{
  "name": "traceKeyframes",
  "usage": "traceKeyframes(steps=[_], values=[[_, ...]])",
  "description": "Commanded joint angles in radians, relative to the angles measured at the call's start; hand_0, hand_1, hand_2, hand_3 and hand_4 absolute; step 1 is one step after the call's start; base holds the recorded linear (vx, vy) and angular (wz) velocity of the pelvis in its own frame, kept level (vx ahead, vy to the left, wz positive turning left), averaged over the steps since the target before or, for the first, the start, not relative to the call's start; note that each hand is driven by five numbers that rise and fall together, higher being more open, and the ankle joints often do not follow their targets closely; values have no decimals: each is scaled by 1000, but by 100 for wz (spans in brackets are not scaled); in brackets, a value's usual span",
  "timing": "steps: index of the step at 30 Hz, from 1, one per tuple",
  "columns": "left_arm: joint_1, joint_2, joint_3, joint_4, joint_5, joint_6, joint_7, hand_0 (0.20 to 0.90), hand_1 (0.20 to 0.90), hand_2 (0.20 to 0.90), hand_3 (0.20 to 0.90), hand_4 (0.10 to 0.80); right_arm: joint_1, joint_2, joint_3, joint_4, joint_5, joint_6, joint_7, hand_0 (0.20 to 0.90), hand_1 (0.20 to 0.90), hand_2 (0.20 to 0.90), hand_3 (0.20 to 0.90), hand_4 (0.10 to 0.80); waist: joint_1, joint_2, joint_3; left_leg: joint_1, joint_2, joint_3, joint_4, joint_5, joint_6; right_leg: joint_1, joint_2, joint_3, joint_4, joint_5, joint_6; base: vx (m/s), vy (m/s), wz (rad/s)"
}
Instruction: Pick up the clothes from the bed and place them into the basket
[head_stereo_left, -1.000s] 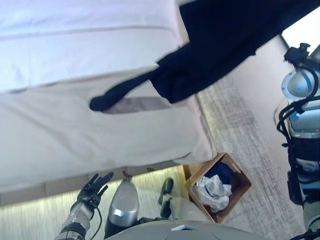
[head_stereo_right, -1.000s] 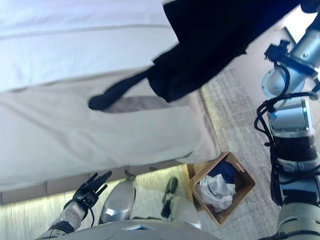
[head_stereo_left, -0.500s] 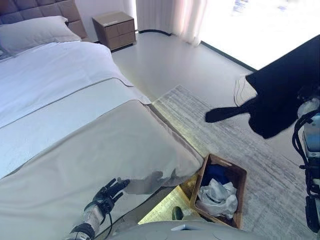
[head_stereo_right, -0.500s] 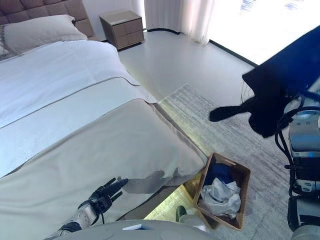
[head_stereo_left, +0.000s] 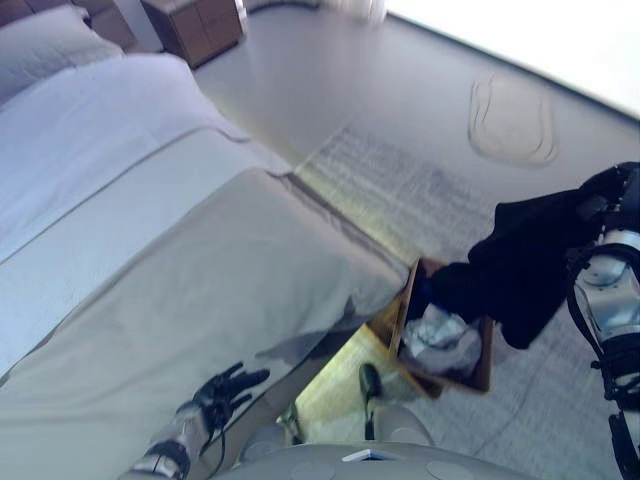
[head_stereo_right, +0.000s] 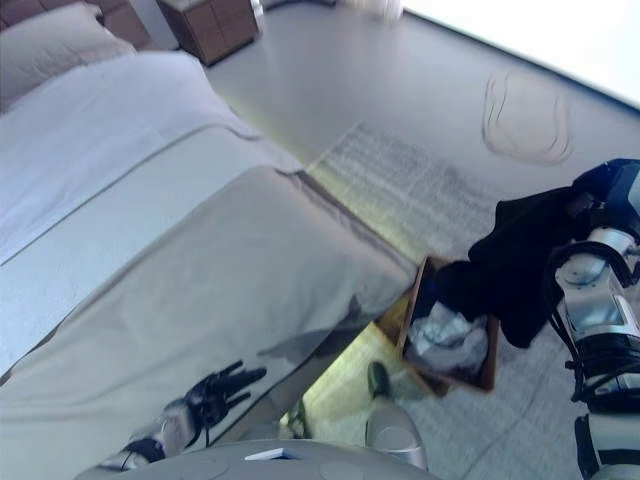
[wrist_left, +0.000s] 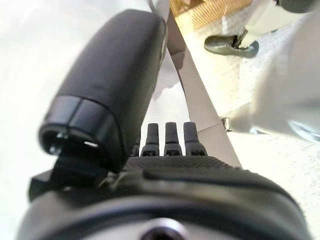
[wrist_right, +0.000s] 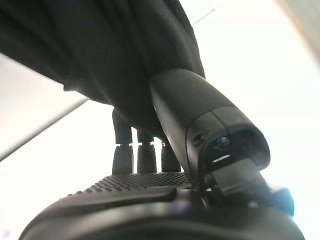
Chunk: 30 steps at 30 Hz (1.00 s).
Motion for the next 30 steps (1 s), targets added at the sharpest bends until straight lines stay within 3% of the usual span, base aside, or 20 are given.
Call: traceKeyframes(steps=[1, 11, 12, 13, 16, 22, 26, 30], values=[[-67, 35, -37, -5, -58, -63, 0, 900, 900, 900, 900, 800, -230, -78, -6, -15, 2, -68, -93, 300, 300, 300, 200, 100, -19, -17, 94, -50, -24, -78, 104, -134, 24, 2, -12, -88, 91, -117, -19, -118, -37, -27], [-139, 22, -116, -62, -129, -86, -16, 900, 900, 900, 900, 800, -320, -48, 96, 116, 68, 30, -22, 316, 316, 316, 219, 119, -45, 58, 210, -178, -26, -84, 154, -106, 6, -148, -25, -85, 176, -133, -37, -80, -26, -18], [-148, 22, -117, -62, -133, -88, -17, 900, 900, 900, 900, 800, -334, -44, 105, 134, 75, 33, -19, 559, 559, 559, 502, 402, -45, 63, 219, -193, -27, -85, 162, -104, 5, -166, -26, -85, 189, -135, -38, -71, -45, -15], [-156, 27, -118, -62, -136, -87, -21, 900, 900, 900, 900, 800, -354, -40, 117, 155, 79, 60, -3, 900, 900, 900, 900, 800, -44, 70, 228, -208, -29, -86, 170, -101, 3, -183, -29, -85, 201, -138, -39, -74, -46, -8], [-181, 46, -125, -75, -159, -76, -33, 900, 900, 900, 900, 800, -424, -34, 181, 247, 94, 99, 23, 900, 900, 900, 900, 800, -36, 93, 258, -252, -36, -92, 192, -90, 1, -237, -36, -90, 248, -148, -46, -62, -47, -6], [-175, 56, -142, -113, -203, -88, -56, 900, 900, 900, 900, 800, -501, -33, 227, 325, 115, 80, 1, 900, 900, 900, 900, 800, -22, 139, 272, -326, -47, -104, 206, -65, -4, -325, -47, -97, 300, -165, -57, -16, -4, -7], [-151, 43, -147, -133, -213, -97, -60, 900, 900, 900, 900, 800, -484, -13, 197, 284, 178, 37, -23, 900, 900, 900, 900, 800, -25, 160, 272, -341, -52, -108, 197, -56, -6, -351, -45, -83, 312, -169, -61, 5, 50, 6], [-120, 34, -132, -137, -214, -107, -79, 900, 900, 900, 900, 800, -425, 5, 112, 190, 330, -6, 26, 900, 900, 900, 900, 800, -39, 151, 272, -310, -47, -97, 171, -57, -12, -328, -39, -76, 279, -159, -61, 36, 78, 3]])
